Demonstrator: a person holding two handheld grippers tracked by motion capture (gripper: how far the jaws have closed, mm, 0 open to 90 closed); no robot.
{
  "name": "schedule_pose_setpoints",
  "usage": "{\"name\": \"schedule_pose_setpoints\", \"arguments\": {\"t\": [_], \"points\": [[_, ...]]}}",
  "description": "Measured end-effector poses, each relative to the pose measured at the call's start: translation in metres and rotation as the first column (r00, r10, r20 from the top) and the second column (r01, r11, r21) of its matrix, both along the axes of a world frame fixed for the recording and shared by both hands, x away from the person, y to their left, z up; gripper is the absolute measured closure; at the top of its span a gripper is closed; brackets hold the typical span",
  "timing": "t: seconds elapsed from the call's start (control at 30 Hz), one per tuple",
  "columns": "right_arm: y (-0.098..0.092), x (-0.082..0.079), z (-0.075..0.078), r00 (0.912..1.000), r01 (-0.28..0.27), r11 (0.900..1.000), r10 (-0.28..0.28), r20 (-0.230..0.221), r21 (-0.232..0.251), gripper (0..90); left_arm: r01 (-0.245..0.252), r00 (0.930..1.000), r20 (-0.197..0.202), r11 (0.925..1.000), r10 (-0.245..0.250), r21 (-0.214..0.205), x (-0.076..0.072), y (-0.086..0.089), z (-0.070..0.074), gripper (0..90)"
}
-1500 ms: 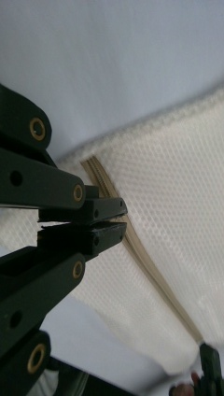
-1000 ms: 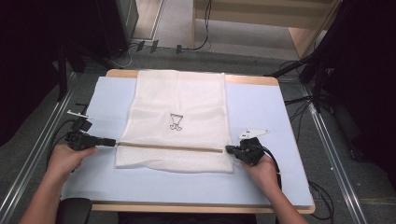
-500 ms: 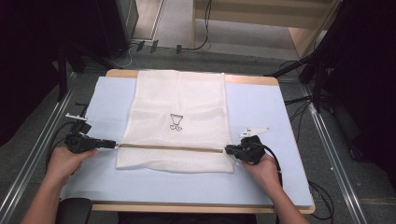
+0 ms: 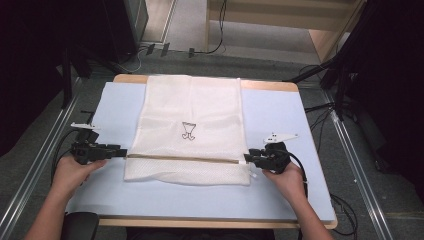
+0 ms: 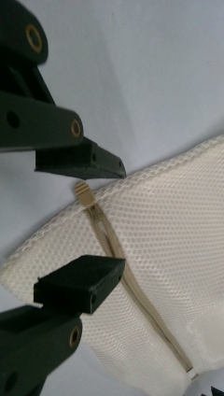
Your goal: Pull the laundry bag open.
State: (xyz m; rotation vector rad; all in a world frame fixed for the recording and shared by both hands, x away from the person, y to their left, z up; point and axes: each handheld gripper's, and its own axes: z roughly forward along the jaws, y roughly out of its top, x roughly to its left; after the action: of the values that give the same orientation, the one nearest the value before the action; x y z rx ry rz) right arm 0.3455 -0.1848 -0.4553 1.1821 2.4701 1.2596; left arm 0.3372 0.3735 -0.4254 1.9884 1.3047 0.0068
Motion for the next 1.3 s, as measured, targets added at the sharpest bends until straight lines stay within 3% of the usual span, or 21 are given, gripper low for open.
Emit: {"name": "schedule_pose_setpoints", "arguments": {"t": [0.2,0.37,0.7,1.3], "points": [[-0.015,0.002,0.002,0.9985,0.048,0.9985,-0.049,0.025,0.026,53.3,-0.025,0.9992,0.031,0.9994,0.024,0.024,0.001,0.002,0.001,40.1],[-0.025,0.005,0.0,0.9962,0.077,0.9964,-0.079,0.039,0.035,48.4,-0.034,0.9985,0.044,0.9989,0.032,0.032,0.001,0.003,0.0,38.6],[-0.036,0.009,-0.005,0.9935,0.111,0.9935,-0.111,0.022,0.027,46.1,-0.064,0.9953,0.075,0.997,0.061,0.044,0.003,0.007,0.0,37.3],[-0.039,0.01,-0.009,0.992,0.126,0.992,-0.126,0.013,0.007,43.9,-0.07,0.995,0.076,0.9961,0.066,0.055,0.006,0.008,-0.002,36.8]]}}
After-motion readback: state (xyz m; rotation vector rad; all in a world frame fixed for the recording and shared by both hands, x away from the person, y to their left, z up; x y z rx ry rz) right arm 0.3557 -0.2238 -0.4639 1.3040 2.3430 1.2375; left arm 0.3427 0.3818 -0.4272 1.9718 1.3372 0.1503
